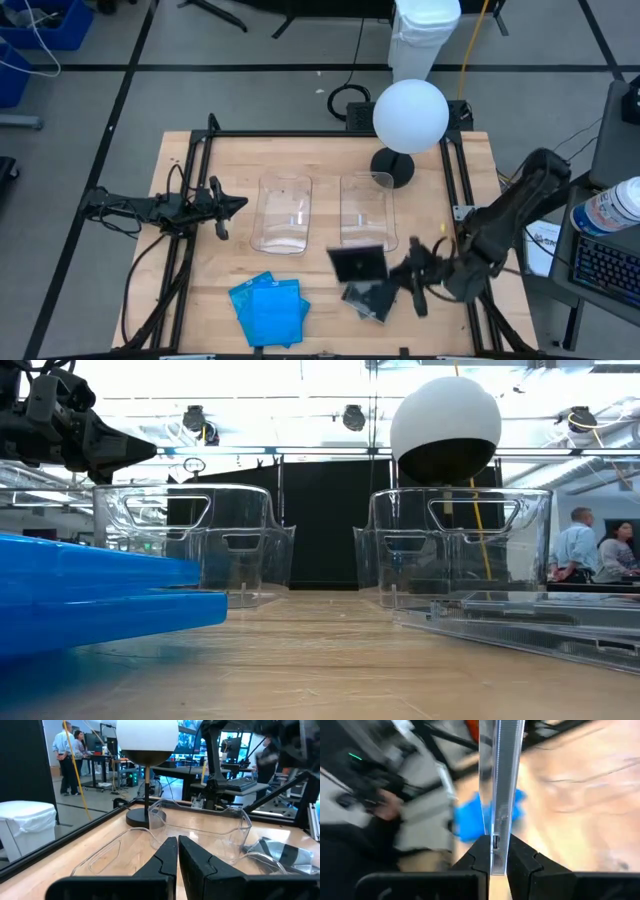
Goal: Pick & place jewel cases by type
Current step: Put the black CD case into the right transparent bin, then put the blue CD case into the left transparent bin
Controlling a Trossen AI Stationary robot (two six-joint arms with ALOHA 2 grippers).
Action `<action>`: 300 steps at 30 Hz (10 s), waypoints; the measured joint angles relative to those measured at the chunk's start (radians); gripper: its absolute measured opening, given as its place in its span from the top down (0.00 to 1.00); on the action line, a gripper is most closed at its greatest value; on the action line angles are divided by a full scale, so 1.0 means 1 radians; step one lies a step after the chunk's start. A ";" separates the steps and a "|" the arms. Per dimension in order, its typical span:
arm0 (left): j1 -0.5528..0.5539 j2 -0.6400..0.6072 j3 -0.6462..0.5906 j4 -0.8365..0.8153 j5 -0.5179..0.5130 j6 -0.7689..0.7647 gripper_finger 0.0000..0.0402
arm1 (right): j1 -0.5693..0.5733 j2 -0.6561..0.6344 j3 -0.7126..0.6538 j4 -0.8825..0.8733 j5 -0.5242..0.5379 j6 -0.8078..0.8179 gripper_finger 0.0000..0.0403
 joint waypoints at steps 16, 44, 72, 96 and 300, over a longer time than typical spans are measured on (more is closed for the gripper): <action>-0.001 0.000 0.000 0.000 -0.006 0.005 0.95 | -0.527 0.177 0.560 -1.110 -0.492 -0.180 0.94; 0.000 0.000 0.000 0.003 -0.010 0.092 0.95 | -0.944 0.521 0.566 -1.245 -0.764 -0.954 0.94; 0.000 0.000 0.000 0.002 -0.009 0.089 0.95 | -0.966 0.631 0.538 -1.079 -0.918 -1.096 0.92; 0.000 0.000 0.000 0.001 -0.007 0.082 0.95 | -0.967 0.631 0.450 -1.056 -0.826 -0.969 0.63; -0.970 2.395 2.052 -1.440 -0.314 -0.585 0.44 | -0.361 -0.695 -0.992 0.973 -0.516 -0.755 1.00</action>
